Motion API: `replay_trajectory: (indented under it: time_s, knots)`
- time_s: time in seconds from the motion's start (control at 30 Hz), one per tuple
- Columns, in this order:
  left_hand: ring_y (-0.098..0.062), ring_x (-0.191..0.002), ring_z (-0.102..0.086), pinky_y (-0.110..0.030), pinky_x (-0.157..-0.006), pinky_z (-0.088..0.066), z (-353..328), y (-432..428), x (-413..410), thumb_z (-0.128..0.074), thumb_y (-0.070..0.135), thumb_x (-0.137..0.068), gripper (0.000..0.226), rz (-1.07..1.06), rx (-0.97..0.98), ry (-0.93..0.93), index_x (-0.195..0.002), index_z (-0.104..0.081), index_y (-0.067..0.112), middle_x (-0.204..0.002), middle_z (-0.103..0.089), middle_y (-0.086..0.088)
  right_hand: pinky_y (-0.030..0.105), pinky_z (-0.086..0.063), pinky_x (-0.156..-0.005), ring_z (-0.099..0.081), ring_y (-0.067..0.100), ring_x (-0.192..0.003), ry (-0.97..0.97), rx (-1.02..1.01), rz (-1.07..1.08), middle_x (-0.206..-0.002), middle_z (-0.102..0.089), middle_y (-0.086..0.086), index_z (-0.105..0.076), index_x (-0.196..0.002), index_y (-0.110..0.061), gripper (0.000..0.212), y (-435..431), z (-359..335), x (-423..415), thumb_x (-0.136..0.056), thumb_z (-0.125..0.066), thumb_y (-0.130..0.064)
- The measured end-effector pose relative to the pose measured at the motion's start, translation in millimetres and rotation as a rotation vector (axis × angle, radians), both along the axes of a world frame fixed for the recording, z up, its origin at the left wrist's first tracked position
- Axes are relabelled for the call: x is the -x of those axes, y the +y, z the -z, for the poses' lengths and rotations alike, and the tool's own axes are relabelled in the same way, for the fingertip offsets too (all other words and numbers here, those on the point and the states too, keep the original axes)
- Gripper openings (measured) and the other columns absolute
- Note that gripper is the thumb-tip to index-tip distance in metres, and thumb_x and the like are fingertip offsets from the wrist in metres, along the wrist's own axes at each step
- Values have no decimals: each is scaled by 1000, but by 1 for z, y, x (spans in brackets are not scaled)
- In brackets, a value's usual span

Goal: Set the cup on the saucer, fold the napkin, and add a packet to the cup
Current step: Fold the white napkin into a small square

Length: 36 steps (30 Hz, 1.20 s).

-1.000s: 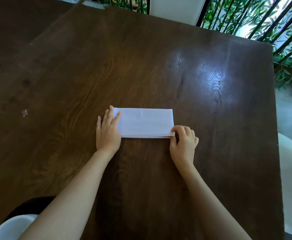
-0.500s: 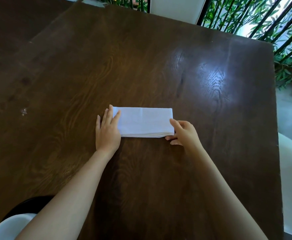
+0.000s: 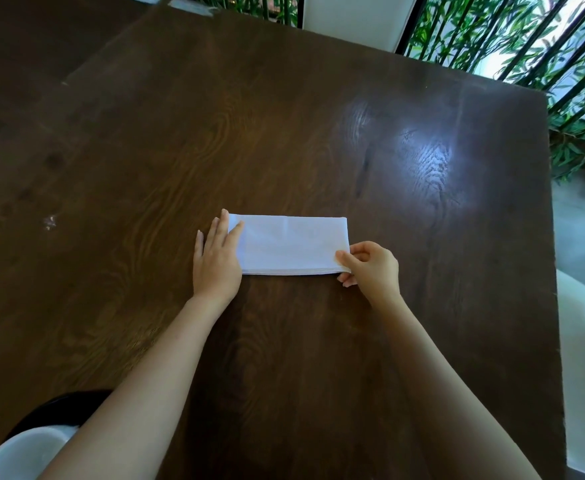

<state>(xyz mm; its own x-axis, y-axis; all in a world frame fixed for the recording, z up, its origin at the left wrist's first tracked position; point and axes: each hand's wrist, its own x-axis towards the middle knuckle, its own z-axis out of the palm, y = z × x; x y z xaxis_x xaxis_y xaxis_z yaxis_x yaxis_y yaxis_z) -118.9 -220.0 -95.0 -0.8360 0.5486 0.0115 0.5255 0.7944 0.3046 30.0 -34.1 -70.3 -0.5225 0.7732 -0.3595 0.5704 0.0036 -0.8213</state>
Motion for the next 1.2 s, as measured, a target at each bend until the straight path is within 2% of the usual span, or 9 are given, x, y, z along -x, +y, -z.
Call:
replay_trajectory:
  time_s: [0.17,0.3,0.5,0.67,0.73,0.83,0.93,1.03,1.2]
  knots:
    - [-20,-146,-7,-45,-118,-3,-14,8,4,-33,2,-94,51,-59,-10,-82,-143,-33,16,-159,-13,-6,14,-50,-39,-61,3,-39,-68,-51,-48,-65,-66,-1,-62,-86,-15,13,3,-3,1,-90,-53,-24]
    - [-23,-146,-9,-49,-117,1,-22,27,-16,-36,18,-95,46,21,-52,65,-141,-37,14,-157,-19,-8,20,-47,-45,-56,6,-36,-197,-124,-92,-69,-64,-2,-60,-88,-17,20,2,-4,13,-89,-49,-33]
    - [-19,-146,9,-44,-115,11,7,34,-41,-16,45,-97,58,178,170,-43,-149,-2,23,-160,3,0,22,-46,-58,-57,9,-67,-204,-208,-58,-80,-59,-6,-59,-86,-17,11,1,-7,16,-86,-56,-28]
    - [-19,-145,14,-42,-111,18,5,35,-37,-13,48,-96,60,205,225,-87,-149,3,24,-159,9,0,18,-39,-54,-52,6,-66,-74,-234,-14,-71,-52,-14,-56,-82,-18,7,-12,-23,27,-85,-55,-24]
    - [-16,-146,10,-40,-113,16,-4,35,-32,-18,42,-98,56,199,109,-242,-149,-3,23,-160,2,1,17,-39,-52,-53,4,-62,15,-232,8,-68,-54,-14,-56,-78,-19,9,-22,-34,35,-85,-55,-25]
    - [-12,-142,-22,-31,-117,-12,-26,29,-23,-32,25,-100,43,24,-426,-557,-142,-35,19,-152,-33,1,15,-37,-51,-54,-2,-57,91,-238,-20,-63,-57,-13,-56,-74,-21,11,-39,-50,51,-80,-57,-30]
    - [-3,-116,-53,-16,-89,-43,-51,23,-12,-41,25,-98,32,-170,-771,-767,-125,-57,22,-122,-61,12,19,-39,-54,-56,3,-61,106,-261,-114,-64,-58,-12,-55,-74,-20,11,-57,-59,72,-79,-59,-29]
    - [-7,-93,-66,-22,-69,-54,-66,18,8,-40,38,-97,30,-314,-894,-1000,-106,-65,25,-99,-70,10,27,-43,-60,-59,14,-71,72,-325,-236,-76,-62,-7,-53,-80,-20,11,-79,-62,91,-82,-58,-30]
    - [-16,-85,-67,-30,-73,-53,-63,8,33,-47,45,-92,32,-479,-828,-1126,-88,-68,21,-89,-73,1,31,-41,-61,-58,16,-67,95,-286,-390,-74,-63,-3,-57,-82,-11,22,-99,-53,103,-92,-47,-27]
